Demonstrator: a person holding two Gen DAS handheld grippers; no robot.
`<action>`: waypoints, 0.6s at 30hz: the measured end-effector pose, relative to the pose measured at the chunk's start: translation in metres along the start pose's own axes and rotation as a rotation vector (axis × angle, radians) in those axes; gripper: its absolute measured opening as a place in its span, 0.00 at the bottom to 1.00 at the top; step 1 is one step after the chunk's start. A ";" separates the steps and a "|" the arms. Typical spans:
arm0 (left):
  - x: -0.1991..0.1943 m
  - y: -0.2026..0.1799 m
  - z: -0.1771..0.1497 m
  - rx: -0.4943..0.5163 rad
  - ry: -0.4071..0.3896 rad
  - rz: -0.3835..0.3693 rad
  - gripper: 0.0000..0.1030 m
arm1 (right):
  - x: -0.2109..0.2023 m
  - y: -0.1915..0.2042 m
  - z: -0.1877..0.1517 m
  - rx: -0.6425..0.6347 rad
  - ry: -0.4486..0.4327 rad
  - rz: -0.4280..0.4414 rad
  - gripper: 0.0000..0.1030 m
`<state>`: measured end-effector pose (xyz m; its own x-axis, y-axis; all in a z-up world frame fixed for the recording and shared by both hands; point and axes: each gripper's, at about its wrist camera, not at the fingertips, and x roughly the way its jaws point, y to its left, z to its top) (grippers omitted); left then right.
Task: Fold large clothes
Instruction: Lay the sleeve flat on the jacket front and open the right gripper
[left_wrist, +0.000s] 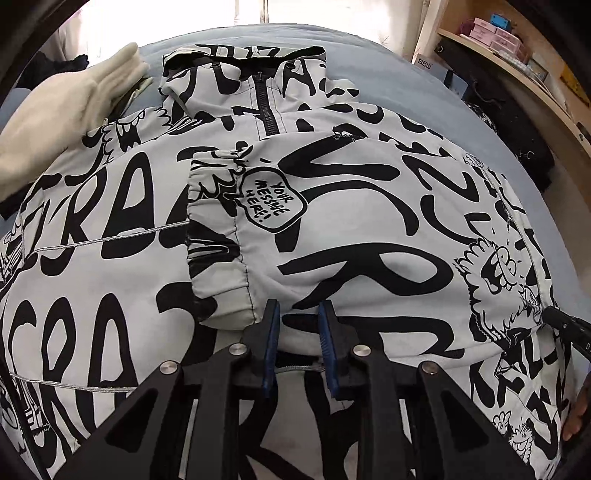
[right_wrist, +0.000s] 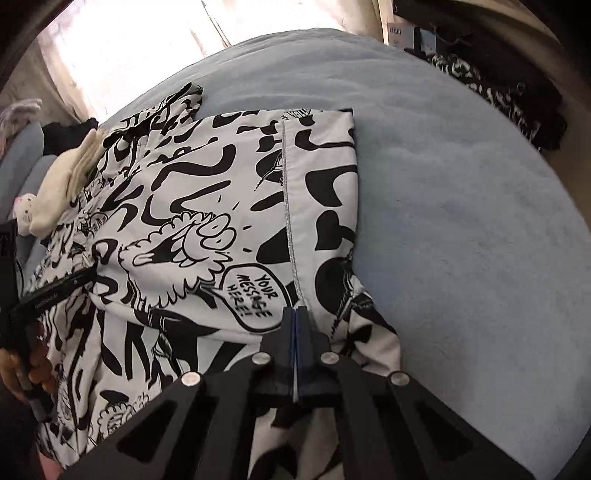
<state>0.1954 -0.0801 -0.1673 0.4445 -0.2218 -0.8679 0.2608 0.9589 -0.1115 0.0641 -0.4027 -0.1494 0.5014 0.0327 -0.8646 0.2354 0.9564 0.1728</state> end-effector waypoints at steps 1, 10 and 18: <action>0.000 0.000 -0.001 0.002 0.000 0.003 0.20 | -0.002 0.002 0.000 -0.001 -0.003 -0.004 0.00; -0.006 0.001 0.000 -0.011 0.025 -0.001 0.22 | -0.003 0.015 0.001 0.008 -0.002 -0.013 0.03; -0.022 -0.006 -0.004 -0.009 0.015 0.020 0.42 | -0.009 0.032 0.003 0.009 -0.017 0.012 0.03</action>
<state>0.1804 -0.0804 -0.1500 0.4369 -0.2004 -0.8769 0.2441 0.9647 -0.0988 0.0699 -0.3736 -0.1348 0.5180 0.0392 -0.8545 0.2364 0.9535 0.1871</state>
